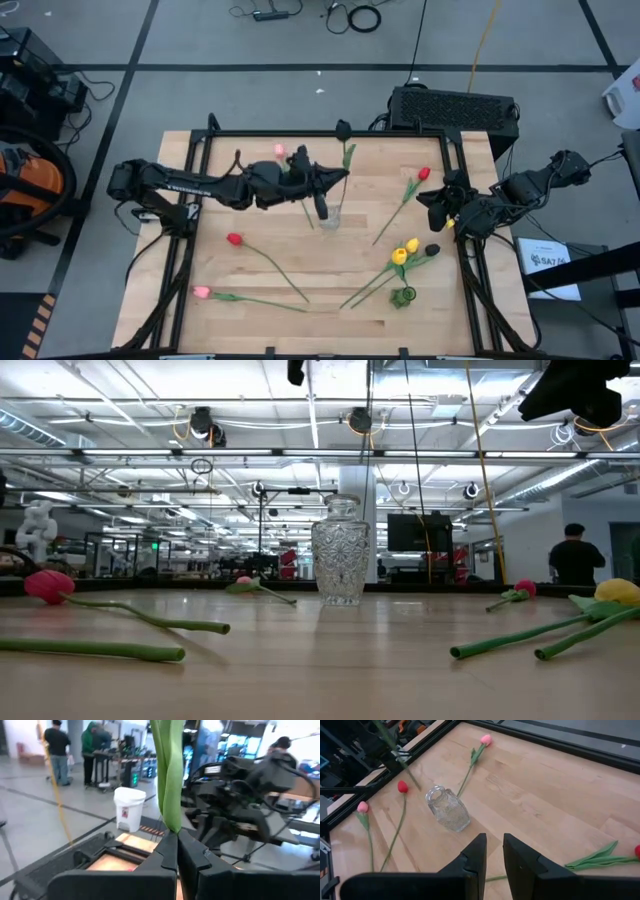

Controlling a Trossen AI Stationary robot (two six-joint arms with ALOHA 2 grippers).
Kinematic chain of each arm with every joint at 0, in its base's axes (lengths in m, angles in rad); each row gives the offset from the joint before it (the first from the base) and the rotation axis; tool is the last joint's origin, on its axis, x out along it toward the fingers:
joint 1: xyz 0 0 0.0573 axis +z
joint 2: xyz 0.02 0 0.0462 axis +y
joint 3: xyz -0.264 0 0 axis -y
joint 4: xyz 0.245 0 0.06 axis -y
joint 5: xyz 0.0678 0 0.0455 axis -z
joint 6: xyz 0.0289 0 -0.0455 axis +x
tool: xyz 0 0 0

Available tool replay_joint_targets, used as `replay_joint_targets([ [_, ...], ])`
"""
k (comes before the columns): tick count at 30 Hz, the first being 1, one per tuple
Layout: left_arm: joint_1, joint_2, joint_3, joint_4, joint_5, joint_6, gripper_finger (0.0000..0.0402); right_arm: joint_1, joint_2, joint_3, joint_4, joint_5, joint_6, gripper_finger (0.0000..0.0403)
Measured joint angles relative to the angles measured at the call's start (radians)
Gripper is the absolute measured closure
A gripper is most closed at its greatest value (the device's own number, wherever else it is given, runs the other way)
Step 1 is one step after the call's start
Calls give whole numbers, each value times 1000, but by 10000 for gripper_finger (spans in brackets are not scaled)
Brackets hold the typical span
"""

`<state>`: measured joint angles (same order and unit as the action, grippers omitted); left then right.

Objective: Sort flowers into vase by color
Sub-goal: Put the top black flower into the transparent vase

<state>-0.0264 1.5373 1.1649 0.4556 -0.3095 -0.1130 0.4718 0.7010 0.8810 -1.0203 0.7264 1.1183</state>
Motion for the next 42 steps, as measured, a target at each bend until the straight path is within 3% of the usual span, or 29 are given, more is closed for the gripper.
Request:
replay_joint_targets([
  [7,-13,-13,-248,435,20,8,401,0,0,0,-2,-6,-1,346],
  [10,-13,-13,-277,508,39,21,401,0,0,0,-6,-23,-2,346],
  [20,-7,-16,-277,385,54,49,401,0,0,0,-10,-23,-3,346],
  [29,-5,-41,-276,373,39,77,401,0,0,0,-13,-22,-4,346],
  [36,0,-80,-282,256,17,70,401,0,1,0,-17,-22,-4,346],
  [42,-3,-75,-309,256,17,30,401,0,1,0,-19,-22,-4,346],
])
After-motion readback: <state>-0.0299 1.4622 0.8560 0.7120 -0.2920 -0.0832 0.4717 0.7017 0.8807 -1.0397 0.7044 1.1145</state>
